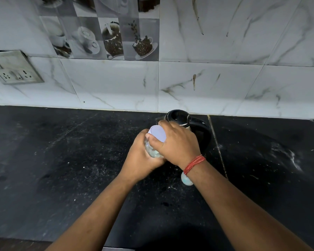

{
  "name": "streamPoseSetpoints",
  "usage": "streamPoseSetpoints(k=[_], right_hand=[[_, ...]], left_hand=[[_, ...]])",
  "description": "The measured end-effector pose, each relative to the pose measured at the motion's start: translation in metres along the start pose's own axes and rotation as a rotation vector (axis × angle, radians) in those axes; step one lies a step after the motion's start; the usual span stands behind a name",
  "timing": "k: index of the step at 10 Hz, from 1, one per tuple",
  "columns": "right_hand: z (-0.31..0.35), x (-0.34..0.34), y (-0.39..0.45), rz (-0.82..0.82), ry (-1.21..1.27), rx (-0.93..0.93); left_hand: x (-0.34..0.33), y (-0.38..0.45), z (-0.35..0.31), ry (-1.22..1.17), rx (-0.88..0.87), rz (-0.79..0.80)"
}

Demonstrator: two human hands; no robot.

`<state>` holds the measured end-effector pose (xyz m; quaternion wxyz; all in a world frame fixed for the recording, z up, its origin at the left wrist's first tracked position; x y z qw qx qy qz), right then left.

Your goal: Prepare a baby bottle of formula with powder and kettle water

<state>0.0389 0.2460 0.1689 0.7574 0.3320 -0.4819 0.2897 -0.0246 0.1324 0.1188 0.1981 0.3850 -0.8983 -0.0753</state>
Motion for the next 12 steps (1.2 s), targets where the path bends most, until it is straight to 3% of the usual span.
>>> streamPoseSetpoints(k=[2,6,10,12], right_hand=[[-0.003,-0.029,-0.012,0.142,0.218,-0.002],[-0.011,-0.11,-0.056,0.352,0.302,-0.008],[-0.016,-0.13,-0.07,0.385,0.292,-0.012],[-0.017,-0.117,-0.067,0.332,0.215,0.074]], left_hand=[[0.008,-0.005,0.031,-0.002,0.025,0.073],[0.007,-0.047,0.109,0.136,0.163,0.08],[0.005,-0.057,0.136,0.141,0.22,0.121],[0.014,-0.059,0.139,0.246,0.193,0.103]])
Point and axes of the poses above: each hand's wrist, its own y-axis towards the middle knuckle, its own x-axis out of the back of the hand, z = x × y, the point moved 5 cm from there along y, towards the middle knuckle, and after that the axes turned 9 degrees about -x, right-handed, at the moved point
